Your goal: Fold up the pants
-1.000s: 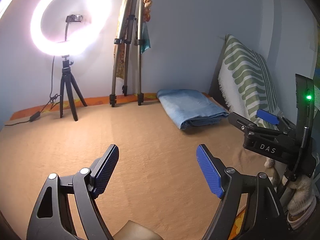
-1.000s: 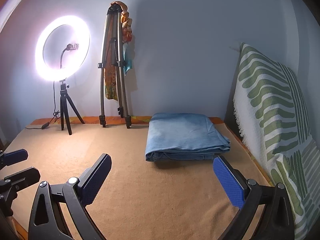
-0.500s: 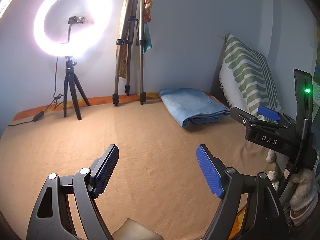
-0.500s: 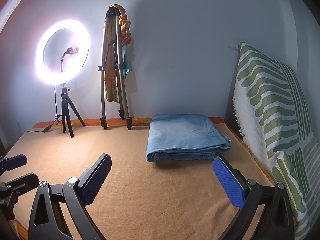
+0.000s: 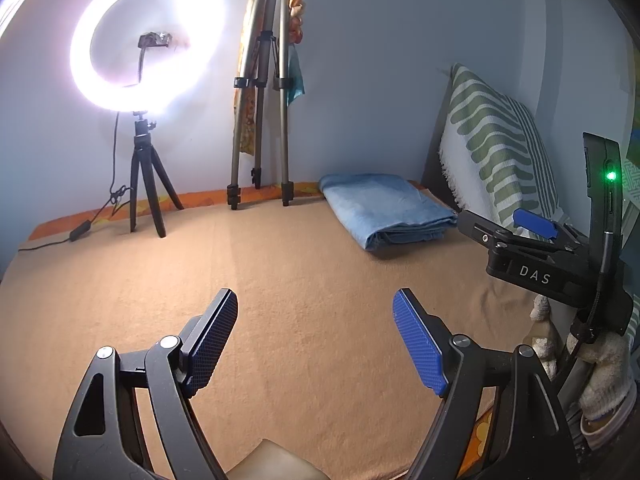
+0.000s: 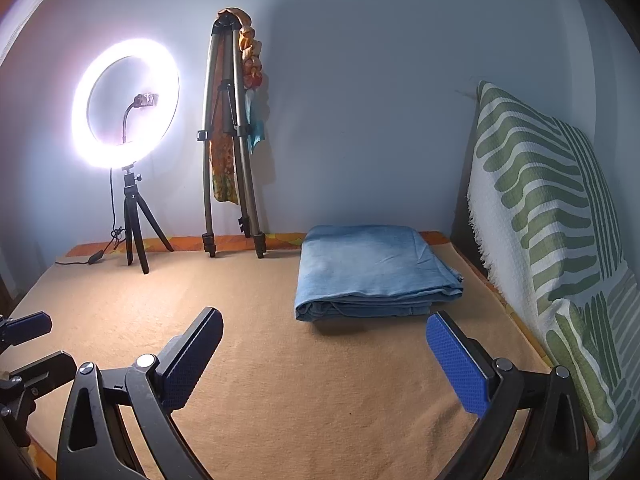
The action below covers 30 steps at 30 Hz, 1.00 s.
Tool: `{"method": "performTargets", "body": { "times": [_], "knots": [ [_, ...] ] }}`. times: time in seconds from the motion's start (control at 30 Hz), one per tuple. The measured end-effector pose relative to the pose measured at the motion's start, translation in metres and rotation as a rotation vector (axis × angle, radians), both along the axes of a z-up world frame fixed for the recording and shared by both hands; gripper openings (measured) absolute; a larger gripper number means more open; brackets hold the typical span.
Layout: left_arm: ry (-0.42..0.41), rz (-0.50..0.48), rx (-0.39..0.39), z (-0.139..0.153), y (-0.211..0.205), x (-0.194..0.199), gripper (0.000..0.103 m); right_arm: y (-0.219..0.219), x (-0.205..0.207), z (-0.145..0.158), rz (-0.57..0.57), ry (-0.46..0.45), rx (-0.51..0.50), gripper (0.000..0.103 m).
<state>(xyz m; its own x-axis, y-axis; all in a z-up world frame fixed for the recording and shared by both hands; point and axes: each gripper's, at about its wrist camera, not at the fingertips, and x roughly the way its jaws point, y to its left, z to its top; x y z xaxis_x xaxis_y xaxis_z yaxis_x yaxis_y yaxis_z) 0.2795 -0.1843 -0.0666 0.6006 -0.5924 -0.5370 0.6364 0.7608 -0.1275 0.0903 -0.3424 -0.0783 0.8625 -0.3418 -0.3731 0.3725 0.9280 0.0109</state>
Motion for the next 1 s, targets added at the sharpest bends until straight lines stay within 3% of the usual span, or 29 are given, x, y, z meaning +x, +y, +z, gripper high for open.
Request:
{"method": "performTargets", "body": {
  "times": [1.0],
  "knots": [
    [0.015,0.015,0.004,-0.0068,0.0016,-0.0008,0.080,0.0021,0.0012,-0.0025,0.004,0.005,0.002,0.103]
  ]
}}
